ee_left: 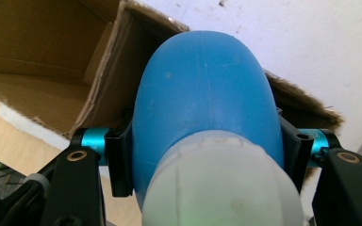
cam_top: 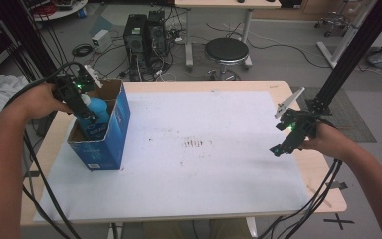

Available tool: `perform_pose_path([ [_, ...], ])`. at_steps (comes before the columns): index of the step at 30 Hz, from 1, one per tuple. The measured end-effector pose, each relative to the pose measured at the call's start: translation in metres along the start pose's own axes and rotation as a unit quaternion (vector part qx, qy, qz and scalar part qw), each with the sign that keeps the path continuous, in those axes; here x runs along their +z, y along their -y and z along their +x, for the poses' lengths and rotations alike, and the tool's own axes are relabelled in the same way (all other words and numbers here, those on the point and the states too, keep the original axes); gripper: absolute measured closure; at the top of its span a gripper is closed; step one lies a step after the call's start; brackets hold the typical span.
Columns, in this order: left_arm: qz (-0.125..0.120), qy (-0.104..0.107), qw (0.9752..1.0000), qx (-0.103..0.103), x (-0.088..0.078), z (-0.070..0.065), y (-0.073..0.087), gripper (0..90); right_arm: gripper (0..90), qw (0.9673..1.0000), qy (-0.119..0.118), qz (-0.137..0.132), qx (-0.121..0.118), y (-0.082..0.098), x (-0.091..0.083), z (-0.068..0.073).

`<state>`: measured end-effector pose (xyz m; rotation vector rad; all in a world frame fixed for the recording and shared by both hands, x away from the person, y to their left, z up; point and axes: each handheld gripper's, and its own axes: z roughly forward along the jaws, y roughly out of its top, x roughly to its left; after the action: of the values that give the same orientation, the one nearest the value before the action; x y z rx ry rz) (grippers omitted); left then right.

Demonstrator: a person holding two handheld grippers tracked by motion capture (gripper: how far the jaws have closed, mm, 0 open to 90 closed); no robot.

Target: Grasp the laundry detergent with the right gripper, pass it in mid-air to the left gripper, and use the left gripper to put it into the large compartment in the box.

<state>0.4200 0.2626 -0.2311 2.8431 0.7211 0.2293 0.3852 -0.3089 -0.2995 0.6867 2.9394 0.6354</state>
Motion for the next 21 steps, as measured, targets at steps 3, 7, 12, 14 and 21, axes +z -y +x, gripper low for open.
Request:
perform_pose_path([
  [3,0.001,0.001,1.0000,0.000,0.012,0.000,0.003,37.9,1.3,1.0000,-0.001,-0.001,-0.002,-0.001,0.001,0.000],
  [7,0.010,0.008,0.9999,-0.001,0.027,0.000,0.006,37.9,1.3,1.0000,-0.003,0.002,-0.005,-0.002,0.004,0.000],
  [12,0.018,0.021,0.9996,-0.008,0.045,0.001,0.012,37.9,1.3,1.0000,-0.003,0.005,-0.001,-0.002,0.005,0.000],
  [14,0.019,0.023,0.9995,-0.009,0.051,0.001,0.014,37.9,1.3,1.0000,-0.003,0.004,-0.003,-0.003,0.005,-0.001],
  [21,0.010,0.024,0.9996,-0.011,0.052,0.002,0.014,37.9,1.3,1.0000,-0.004,0.005,-0.002,-0.003,0.007,0.000],
])
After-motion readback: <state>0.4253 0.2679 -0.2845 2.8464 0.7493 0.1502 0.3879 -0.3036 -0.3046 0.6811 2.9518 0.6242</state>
